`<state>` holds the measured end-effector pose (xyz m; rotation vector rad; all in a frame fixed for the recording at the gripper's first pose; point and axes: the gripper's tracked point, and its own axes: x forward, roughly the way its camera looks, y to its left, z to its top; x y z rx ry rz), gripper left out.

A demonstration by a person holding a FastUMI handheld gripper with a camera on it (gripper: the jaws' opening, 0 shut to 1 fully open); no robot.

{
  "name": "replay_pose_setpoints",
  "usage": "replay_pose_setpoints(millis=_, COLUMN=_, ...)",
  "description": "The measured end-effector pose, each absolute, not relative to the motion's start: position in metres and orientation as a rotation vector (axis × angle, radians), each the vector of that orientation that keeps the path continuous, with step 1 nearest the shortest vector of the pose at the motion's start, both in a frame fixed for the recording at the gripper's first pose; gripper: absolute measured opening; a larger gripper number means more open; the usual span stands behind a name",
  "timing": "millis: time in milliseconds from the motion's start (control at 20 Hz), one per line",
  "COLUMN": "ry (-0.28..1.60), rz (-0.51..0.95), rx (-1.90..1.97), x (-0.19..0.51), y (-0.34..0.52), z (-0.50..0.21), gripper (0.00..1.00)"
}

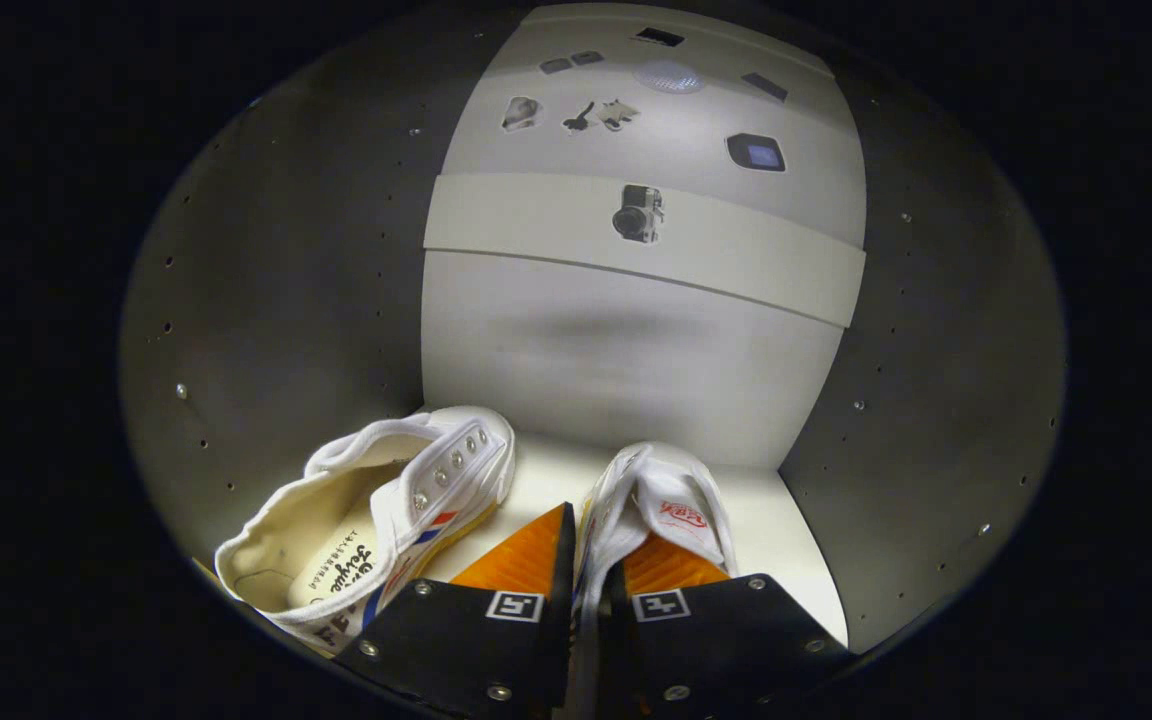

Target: Open the shoe cabinet door, grab the shoes and put them into the shoe cabinet, then close the shoe cabinet door.

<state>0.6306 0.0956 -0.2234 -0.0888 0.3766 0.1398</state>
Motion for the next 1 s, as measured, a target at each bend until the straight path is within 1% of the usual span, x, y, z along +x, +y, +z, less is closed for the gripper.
replay_pose_setpoints(millis=50, ry=0.382, rz=0.139, rx=-0.095, x=0.627, y=0.096, z=-0.224, gripper=0.26)
replay_pose_setpoints(millis=150, ry=0.404, rz=0.142, rx=-0.092, x=0.617, y=0.098, z=-0.226, gripper=0.49)
replay_pose_setpoints(millis=200, ry=0.412, rz=0.144, rx=-0.094, x=0.611, y=0.099, z=-0.225, gripper=0.56)
replay_pose_setpoints(millis=250, ry=0.409, rz=0.144, rx=-0.097, x=0.607, y=0.099, z=-0.223, gripper=0.69)
replay_pose_setpoints(millis=350, ry=0.386, rz=0.136, rx=-0.095, x=0.595, y=0.098, z=-0.214, gripper=0.79)
replay_pose_setpoints(millis=400, ry=0.379, rz=0.131, rx=-0.093, x=0.588, y=0.098, z=-0.209, gripper=0.82)
replay_pose_setpoints(millis=450, ry=0.371, rz=0.127, rx=-0.091, x=0.582, y=0.098, z=-0.206, gripper=0.88)
replay_pose_setpoints(millis=550, ry=0.369, rz=0.118, rx=-0.084, x=0.565, y=0.098, z=-0.202, gripper=0.93)
replay_pose_setpoints(millis=800, ry=0.337, rz=0.088, rx=-0.046, x=0.516, y=0.093, z=-0.192, gripper=0.95)
replay_pose_setpoints(millis=1000, ry=0.357, rz=0.068, rx=-0.027, x=0.464, y=0.086, z=-0.195, gripper=0.95)
